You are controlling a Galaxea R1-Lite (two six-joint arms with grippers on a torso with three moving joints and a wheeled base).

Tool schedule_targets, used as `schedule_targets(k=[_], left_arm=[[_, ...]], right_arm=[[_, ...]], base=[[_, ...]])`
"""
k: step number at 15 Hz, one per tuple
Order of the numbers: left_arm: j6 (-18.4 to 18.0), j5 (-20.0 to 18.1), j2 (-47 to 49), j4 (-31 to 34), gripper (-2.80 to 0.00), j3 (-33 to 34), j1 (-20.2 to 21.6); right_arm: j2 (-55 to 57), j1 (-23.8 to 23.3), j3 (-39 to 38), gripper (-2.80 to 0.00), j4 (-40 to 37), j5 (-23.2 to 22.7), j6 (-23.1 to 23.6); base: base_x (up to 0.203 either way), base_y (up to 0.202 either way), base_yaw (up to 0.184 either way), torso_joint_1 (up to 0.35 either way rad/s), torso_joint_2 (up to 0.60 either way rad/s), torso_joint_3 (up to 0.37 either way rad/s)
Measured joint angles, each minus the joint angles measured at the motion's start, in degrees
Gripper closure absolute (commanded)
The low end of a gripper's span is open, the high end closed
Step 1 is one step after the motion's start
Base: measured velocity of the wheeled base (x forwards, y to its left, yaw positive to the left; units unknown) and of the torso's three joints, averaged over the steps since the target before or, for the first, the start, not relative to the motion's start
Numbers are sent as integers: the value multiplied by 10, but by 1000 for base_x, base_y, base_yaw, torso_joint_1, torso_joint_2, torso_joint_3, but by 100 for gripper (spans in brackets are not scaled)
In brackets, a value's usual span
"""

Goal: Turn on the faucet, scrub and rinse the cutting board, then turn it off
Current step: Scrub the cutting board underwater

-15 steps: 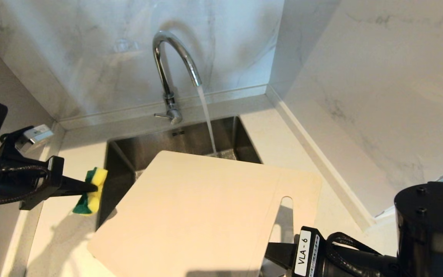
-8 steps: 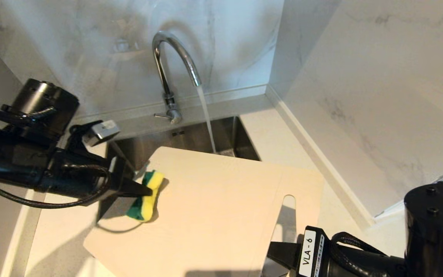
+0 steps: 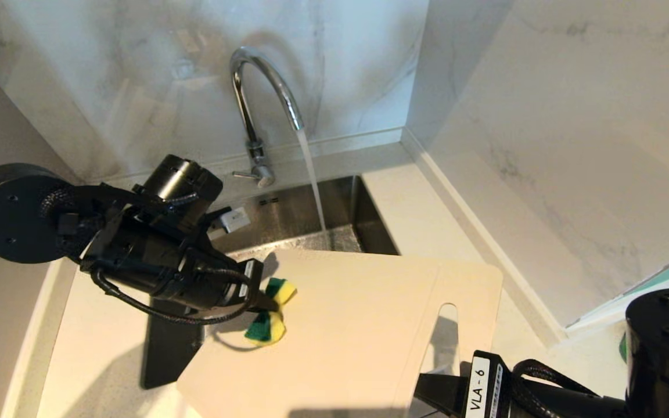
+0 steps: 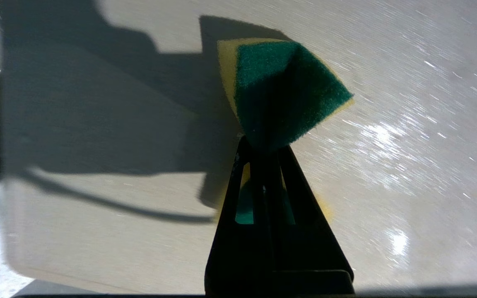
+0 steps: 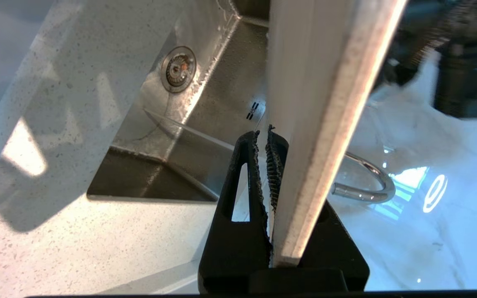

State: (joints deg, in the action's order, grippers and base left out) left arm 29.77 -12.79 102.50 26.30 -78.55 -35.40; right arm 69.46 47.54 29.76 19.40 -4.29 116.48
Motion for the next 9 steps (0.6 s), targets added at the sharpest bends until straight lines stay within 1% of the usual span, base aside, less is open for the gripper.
schedule_targets(k=[3, 9], left_arm=[[-23, -2, 4, -8, 0, 48, 41], [-75, -9, -20, -99, 0, 189, 132]], right_arm=[[-1, 0, -1, 0, 0, -2, 0], [-1, 0, -1, 0, 3, -1, 0]], base=[[0, 0, 0, 0, 0, 0], [0, 0, 0, 0, 0, 0]])
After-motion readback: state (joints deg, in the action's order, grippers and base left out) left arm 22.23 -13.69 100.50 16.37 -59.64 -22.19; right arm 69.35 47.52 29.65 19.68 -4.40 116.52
